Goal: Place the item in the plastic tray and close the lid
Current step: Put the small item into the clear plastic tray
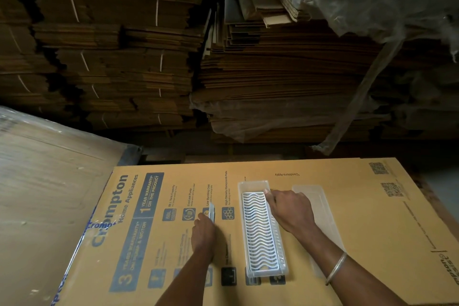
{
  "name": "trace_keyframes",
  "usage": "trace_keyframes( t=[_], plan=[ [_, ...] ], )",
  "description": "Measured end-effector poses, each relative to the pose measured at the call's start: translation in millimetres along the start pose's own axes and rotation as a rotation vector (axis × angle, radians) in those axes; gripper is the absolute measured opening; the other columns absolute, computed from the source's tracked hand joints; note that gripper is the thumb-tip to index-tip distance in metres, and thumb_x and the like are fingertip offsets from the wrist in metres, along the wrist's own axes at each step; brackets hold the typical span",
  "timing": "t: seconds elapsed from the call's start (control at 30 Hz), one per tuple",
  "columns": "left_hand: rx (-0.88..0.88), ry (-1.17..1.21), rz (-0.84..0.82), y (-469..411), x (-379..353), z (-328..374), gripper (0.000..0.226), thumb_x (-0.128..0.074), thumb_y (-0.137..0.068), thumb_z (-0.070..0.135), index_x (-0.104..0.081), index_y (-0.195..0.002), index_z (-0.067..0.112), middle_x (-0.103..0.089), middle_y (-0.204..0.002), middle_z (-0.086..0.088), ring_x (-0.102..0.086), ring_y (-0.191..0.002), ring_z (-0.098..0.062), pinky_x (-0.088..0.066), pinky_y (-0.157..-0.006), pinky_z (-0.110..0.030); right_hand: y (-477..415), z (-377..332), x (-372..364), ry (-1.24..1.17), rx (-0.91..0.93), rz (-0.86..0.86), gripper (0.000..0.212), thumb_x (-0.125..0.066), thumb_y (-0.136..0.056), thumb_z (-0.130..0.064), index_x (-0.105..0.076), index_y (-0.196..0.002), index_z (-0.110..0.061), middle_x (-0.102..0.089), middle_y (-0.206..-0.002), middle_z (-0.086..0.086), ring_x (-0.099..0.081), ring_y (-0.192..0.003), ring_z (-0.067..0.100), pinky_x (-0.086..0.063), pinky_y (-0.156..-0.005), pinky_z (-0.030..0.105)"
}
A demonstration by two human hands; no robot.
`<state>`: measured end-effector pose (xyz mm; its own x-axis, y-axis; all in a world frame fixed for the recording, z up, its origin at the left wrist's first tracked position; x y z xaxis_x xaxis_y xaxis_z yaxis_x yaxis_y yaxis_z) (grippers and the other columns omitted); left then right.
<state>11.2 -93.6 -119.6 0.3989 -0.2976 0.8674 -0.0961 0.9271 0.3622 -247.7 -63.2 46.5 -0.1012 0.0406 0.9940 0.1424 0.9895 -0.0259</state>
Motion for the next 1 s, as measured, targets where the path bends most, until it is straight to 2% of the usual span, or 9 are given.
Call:
trace_keyframes(
  t=[0.13, 0.23, 0.33, 0.43, 0.53, 0.6, 0.7, 0.87, 1.0],
  plan=[
    [0.063, 0.091, -0.050, -6.8, -8.1, -9.7, 0.025, -0.042, -0.104, 0.014, -0.050, -0.125, 0.002, -0.062, -0.126, -0.018, -0.062, -0.113, -0.033, -0.051, -0.095, -0.041, 0.5, -0.1, -2.6, -0.015, -0.004, -0.006, 0.083, 0.003, -0.095, -0.063, -0.070, -0.090, -0.024, -0.074, -0.081, 0.002, -0.068, -0.077, 0.022, -0.050, -0.081, 0.041],
    [0.067, 0.115, -0.091, -9.8, -12.2, -14.4, 0.032, -0.057, -0.100, 0.024, -0.055, -0.124, 0.003, -0.063, -0.123, -0.016, -0.063, -0.112, -0.030, -0.052, -0.093, -0.039, 4.0, 0.9, -5.2, -0.023, -0.014, -0.014, 0.081, 0.002, -0.096, -0.061, -0.069, -0.093, -0.023, -0.075, -0.083, 0.002, -0.069, -0.080, 0.023, -0.050, -0.083, 0.042],
    [0.130, 0.264, -0.095, -12.2, -8.5, -19.5, 0.032, -0.062, -0.097, 0.026, -0.055, -0.117, 0.003, -0.066, -0.116, -0.019, -0.064, -0.106, -0.034, -0.048, -0.079, -0.037, 7.9, 1.3, -7.4, -0.025, -0.014, -0.037, 0.076, -0.004, -0.099, -0.059, -0.069, -0.088, -0.020, -0.074, -0.081, 0.005, -0.068, -0.077, 0.025, -0.050, -0.083, 0.042],
    [0.146, 0.553, -0.091, -13.0, 0.4, -18.3, 0.020, -0.059, -0.098, 0.024, -0.053, -0.108, 0.008, -0.072, -0.103, -0.017, -0.068, -0.089, -0.030, -0.055, -0.076, -0.040, 8.9, 0.8, -7.0, -0.031, -0.016, -0.050, 0.072, -0.011, -0.102, -0.056, -0.070, -0.087, -0.018, -0.074, -0.080, 0.005, -0.068, -0.076, 0.025, -0.051, -0.082, 0.041],
    [0.076, 1.031, -0.226, 1.0, 17.2, 9.1, 0.023, -0.054, -0.104, 0.022, -0.050, -0.120, 0.006, -0.067, -0.082, -0.011, -0.061, -0.067, -0.024, -0.049, -0.060, -0.034, 7.1, -1.8, -2.9, -0.056, -0.020, -0.045, 0.066, -0.018, -0.104, -0.052, -0.070, -0.085, -0.017, -0.073, -0.081, 0.005, -0.068, -0.077, 0.027, -0.051, -0.080, 0.041],
    [0.034, 1.196, -0.271, 10.4, 35.8, 27.1, 0.025, -0.053, -0.104, 0.025, -0.053, -0.126, 0.012, -0.063, -0.079, -0.010, -0.056, -0.060, -0.023, -0.045, -0.053, -0.031, 4.6, -4.7, -0.1, -0.076, -0.019, -0.037, 0.066, -0.019, -0.104, -0.052, -0.069, -0.081, -0.016, -0.072, -0.079, 0.004, -0.066, -0.075, 0.027, -0.051, -0.078, 0.041],
    [-0.012, 1.289, -0.240, 16.1, 58.2, 42.7, 0.028, -0.055, -0.103, 0.027, -0.061, -0.130, 0.022, -0.064, -0.081, -0.009, -0.051, -0.057, -0.017, -0.044, -0.049, -0.029, 0.6, -8.7, 1.8, -0.077, -0.015, -0.046, 0.070, -0.014, -0.102, -0.056, -0.066, -0.076, -0.018, -0.070, -0.074, 0.004, -0.065, -0.069, 0.025, -0.051, -0.075, 0.040],
    [-0.033, 1.312, -0.254, 27.3, 73.7, 59.1, 0.044, -0.054, -0.103, 0.026, -0.052, -0.146, 0.017, -0.064, -0.090, -0.009, -0.048, -0.059, -0.014, -0.046, -0.051, -0.025, 1.4, -16.9, 9.8, -0.083, 0.014, -0.022, 0.070, -0.014, -0.102, -0.057, -0.069, -0.081, -0.018, -0.071, -0.075, 0.003, -0.064, -0.068, 0.022, -0.051, -0.075, 0.039],
    [-0.058, 1.263, -0.297, 39.7, 82.4, 68.2, 0.040, -0.050, -0.105, 0.025, -0.053, -0.144, 0.023, -0.064, -0.087, -0.001, -0.050, -0.060, -0.011, -0.034, -0.044, -0.024, 5.3, -21.0, 14.7, -0.102, 0.017, -0.012, 0.072, -0.013, -0.102, -0.058, -0.069, -0.082, -0.018, -0.071, -0.076, 0.003, -0.064, -0.070, 0.022, -0.051, -0.078, 0.038]
  ],
)
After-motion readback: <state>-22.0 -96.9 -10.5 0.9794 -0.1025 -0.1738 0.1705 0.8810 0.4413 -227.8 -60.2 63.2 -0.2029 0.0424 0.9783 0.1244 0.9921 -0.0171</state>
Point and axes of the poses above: each hand's wrist, its own y-axis away from the middle knuckle, its own x-axis out of the back of the hand, z = x × y, the point moved 9 cm from there along -y, towards the middle knuckle
